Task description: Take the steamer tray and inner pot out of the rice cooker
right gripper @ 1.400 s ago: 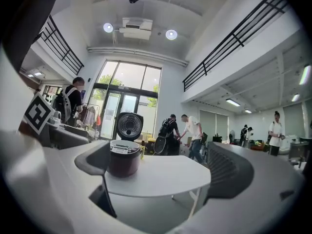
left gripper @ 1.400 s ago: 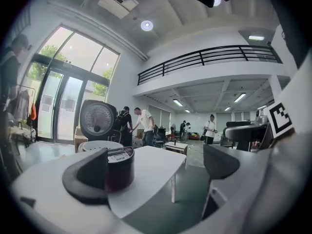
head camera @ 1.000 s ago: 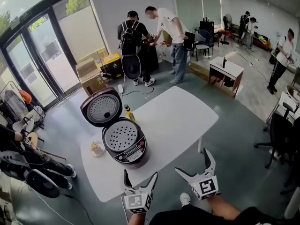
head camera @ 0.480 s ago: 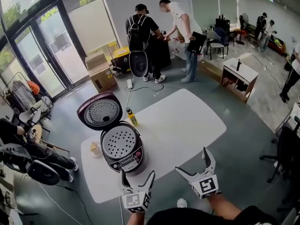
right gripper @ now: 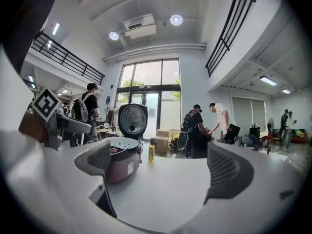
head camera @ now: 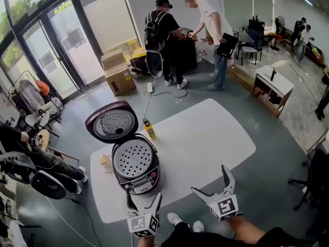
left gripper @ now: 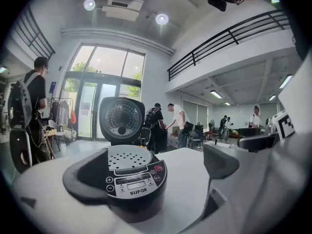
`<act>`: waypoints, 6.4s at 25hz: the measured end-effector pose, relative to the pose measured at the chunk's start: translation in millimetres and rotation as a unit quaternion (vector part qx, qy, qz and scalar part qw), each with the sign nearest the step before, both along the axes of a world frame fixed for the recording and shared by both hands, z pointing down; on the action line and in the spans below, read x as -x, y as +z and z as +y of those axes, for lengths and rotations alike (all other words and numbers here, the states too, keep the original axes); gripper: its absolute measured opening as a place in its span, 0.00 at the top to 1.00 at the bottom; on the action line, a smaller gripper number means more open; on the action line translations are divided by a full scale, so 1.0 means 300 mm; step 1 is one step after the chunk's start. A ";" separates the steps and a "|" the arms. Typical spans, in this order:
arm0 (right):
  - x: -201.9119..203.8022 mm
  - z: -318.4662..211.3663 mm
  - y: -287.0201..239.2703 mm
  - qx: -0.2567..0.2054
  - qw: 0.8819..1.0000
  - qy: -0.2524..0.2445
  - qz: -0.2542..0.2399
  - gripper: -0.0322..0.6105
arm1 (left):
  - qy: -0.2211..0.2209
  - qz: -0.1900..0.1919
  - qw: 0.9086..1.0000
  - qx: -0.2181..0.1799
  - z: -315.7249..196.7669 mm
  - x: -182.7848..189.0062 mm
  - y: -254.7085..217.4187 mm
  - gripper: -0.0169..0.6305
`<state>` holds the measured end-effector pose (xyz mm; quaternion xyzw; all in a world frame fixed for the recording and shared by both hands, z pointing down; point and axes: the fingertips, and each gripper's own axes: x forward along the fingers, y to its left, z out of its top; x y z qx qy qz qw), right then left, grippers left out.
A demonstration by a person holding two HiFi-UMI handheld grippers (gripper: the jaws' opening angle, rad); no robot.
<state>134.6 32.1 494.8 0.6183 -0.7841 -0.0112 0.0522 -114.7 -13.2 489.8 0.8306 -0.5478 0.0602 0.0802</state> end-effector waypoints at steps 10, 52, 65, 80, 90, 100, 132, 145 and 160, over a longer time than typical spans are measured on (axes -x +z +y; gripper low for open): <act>0.161 -0.189 -0.066 0.002 0.999 -0.051 -0.011 0.03 | -0.020 0.013 1.000 0.002 -0.147 0.131 -0.022 0.06; 0.633 -0.806 0.079 0.147 0.969 -0.168 0.103 0.03 | -0.053 -0.076 0.974 0.206 -0.600 0.486 0.214 0.09; 0.687 -1.026 0.229 0.220 0.941 -0.154 0.205 0.13 | -0.062 -0.119 0.953 0.270 -0.745 0.533 0.340 0.15; 0.729 -1.090 0.399 0.272 0.910 -0.188 0.250 0.34 | -0.038 -0.178 0.943 0.279 -0.810 0.548 0.414 0.35; 0.734 -1.102 0.455 0.284 0.899 -0.196 0.271 0.49 | -0.024 -0.199 0.940 0.275 -0.835 0.534 0.421 0.49; 0.716 -1.136 0.475 0.270 0.903 -0.183 0.281 0.64 | -0.019 -0.227 0.937 0.263 -0.857 0.506 0.440 0.72; 0.761 -1.106 0.133 0.142 0.942 -0.157 0.262 0.80 | -0.056 -0.289 0.946 0.136 -0.830 0.517 0.117 0.85; 0.633 -0.954 -0.047 0.105 0.955 -0.100 0.260 0.81 | -0.020 -0.286 0.955 0.076 -0.722 0.395 -0.076 0.85; 0.057 -0.988 -0.075 0.109 0.956 -0.084 0.258 0.80 | 0.004 -0.295 0.953 0.063 -0.777 -0.185 -0.113 0.85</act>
